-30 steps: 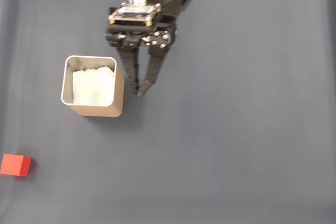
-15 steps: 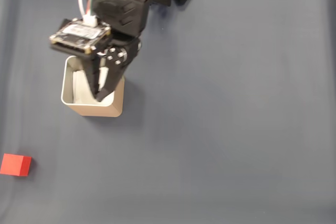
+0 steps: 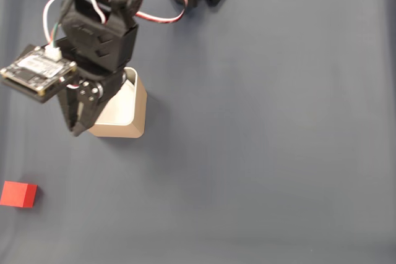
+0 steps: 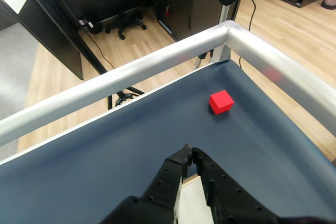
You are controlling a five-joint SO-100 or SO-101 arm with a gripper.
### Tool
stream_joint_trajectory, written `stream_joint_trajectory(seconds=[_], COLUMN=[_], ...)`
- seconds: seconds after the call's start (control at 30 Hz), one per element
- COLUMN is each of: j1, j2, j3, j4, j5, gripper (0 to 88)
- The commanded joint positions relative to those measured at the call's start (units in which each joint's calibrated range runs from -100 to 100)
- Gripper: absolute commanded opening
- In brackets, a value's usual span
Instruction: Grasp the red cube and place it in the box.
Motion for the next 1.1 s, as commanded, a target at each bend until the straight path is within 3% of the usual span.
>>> stream_joint_trajectory(seconds=[0.0, 0.47, 1.07], j1=[1.73, 5.0, 7.62], j2=[3.25, 14.85, 32.85], j3=[-6.92, -14.94, -29.53], j4=[0.18, -0.23, -3.76], j5=[0.29, -0.98, -2.2], gripper=[0.2, 9.1, 30.5])
